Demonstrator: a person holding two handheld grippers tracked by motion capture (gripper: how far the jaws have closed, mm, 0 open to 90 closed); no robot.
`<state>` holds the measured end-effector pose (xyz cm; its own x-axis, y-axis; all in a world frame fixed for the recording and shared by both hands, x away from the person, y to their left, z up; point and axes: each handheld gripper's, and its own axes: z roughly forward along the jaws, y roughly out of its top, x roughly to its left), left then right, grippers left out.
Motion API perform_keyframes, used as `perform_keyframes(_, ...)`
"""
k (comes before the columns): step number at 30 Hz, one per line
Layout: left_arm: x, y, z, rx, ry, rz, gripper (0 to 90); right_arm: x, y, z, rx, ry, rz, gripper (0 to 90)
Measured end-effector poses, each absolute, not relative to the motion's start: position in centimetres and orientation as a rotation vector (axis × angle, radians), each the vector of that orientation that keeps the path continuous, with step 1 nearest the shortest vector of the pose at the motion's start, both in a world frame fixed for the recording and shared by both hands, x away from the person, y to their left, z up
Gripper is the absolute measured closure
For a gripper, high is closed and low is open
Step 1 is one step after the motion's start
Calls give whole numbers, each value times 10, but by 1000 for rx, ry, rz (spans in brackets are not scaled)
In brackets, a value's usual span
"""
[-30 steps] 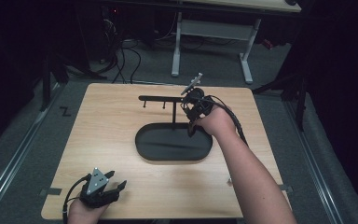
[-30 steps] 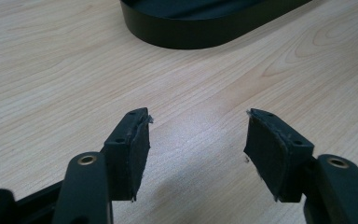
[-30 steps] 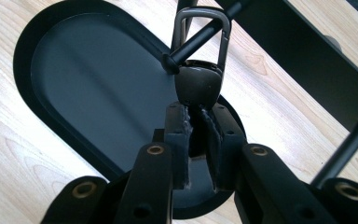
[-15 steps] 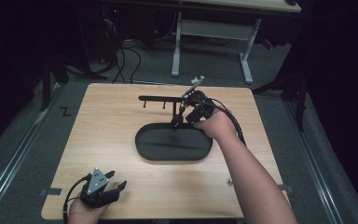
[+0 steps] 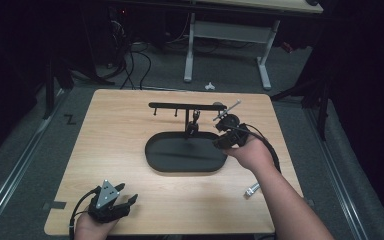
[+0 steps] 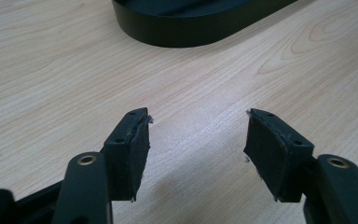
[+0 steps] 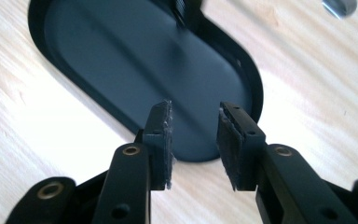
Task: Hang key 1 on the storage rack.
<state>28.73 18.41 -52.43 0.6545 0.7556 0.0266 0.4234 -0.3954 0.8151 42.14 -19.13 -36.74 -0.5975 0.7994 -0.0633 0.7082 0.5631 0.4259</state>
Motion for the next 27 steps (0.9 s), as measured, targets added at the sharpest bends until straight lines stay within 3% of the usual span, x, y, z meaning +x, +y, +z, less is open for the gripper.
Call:
perform_keyframes(13,288,181,-526,2057,910,503,401,383,-243,-417,1347,2548,500,589)
perform_keyframes(27,288,180,-527,2064,916,497,402,370,-292,-458,1486,2488,421,565)
